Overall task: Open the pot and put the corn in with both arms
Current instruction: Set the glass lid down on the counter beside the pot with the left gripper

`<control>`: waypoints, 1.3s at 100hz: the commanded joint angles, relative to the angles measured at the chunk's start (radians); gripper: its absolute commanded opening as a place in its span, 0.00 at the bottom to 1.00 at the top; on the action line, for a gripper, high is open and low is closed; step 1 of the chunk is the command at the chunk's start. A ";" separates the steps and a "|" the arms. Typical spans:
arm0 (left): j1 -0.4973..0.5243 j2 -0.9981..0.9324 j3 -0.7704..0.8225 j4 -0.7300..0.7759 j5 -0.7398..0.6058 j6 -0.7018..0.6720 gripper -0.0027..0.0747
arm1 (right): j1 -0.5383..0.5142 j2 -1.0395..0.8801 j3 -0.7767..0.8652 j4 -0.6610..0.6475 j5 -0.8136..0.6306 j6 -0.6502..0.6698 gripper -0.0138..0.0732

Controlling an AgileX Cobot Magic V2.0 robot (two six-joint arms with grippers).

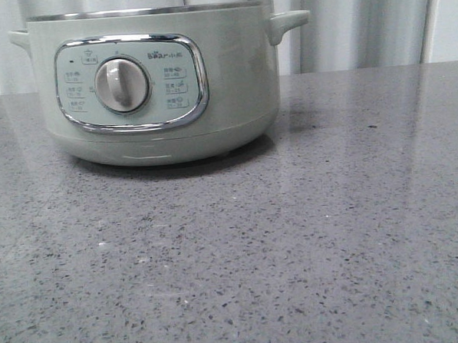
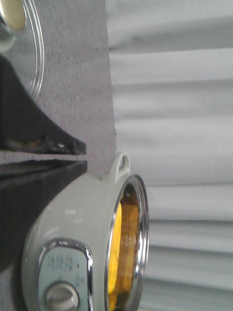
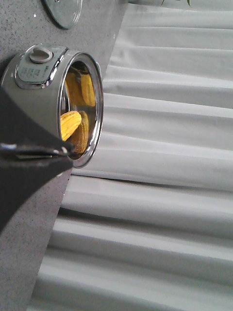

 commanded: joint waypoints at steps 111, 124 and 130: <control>-0.009 -0.201 0.263 1.173 0.108 -1.151 0.01 | -0.003 0.013 -0.019 -0.016 -0.077 -0.004 0.08; -0.009 -0.201 0.263 1.173 0.108 -1.151 0.01 | -0.003 0.013 -0.019 -0.016 -0.077 -0.004 0.08; -0.009 -0.201 0.263 1.173 0.108 -1.151 0.01 | -0.003 0.013 -0.019 -0.016 -0.077 -0.004 0.08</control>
